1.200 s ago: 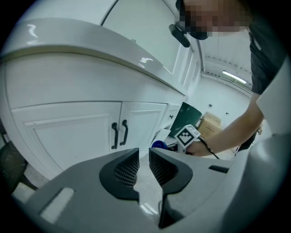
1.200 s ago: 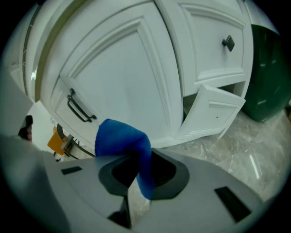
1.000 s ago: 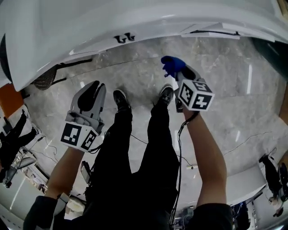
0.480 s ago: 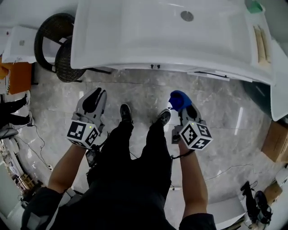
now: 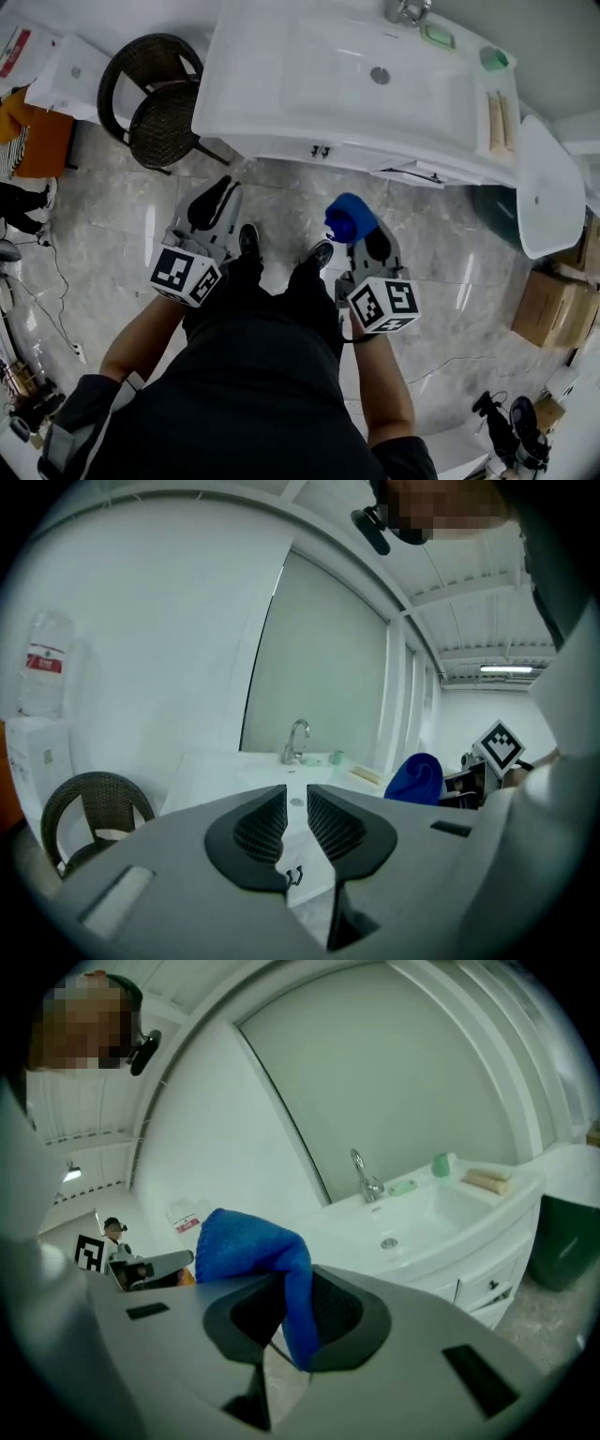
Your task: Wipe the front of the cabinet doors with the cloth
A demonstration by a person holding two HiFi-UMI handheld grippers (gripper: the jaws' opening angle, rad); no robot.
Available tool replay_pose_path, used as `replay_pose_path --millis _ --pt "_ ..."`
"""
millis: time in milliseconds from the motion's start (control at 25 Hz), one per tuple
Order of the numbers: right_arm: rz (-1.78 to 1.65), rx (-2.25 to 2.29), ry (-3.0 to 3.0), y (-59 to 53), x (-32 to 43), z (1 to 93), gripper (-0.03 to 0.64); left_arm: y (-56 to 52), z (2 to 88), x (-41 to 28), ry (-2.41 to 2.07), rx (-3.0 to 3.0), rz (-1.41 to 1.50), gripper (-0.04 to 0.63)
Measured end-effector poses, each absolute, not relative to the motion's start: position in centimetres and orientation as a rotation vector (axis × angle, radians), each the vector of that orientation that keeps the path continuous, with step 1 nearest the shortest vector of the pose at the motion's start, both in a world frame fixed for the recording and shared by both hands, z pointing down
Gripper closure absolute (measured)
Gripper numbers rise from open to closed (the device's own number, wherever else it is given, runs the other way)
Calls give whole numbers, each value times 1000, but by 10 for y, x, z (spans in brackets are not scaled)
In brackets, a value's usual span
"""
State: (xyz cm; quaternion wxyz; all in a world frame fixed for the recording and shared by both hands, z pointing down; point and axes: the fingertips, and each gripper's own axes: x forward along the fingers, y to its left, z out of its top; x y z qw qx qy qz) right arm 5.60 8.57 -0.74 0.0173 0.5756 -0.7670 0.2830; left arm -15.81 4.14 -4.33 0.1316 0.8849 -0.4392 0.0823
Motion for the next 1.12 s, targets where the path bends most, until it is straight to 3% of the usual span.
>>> replay_pose_path --millis 200,400,1120 --pt "539 1885 -2426 78 50 -102 560 39 -94 -153 -1280 2662 138 526" --pt "332 1881 -2434 94 29 -135 560 37 -116 -165 -1272 2715 46 526" --pt "340 1796 -2407 85 -74 -131 560 2 -113 -265 -1314 2663 -42 526"
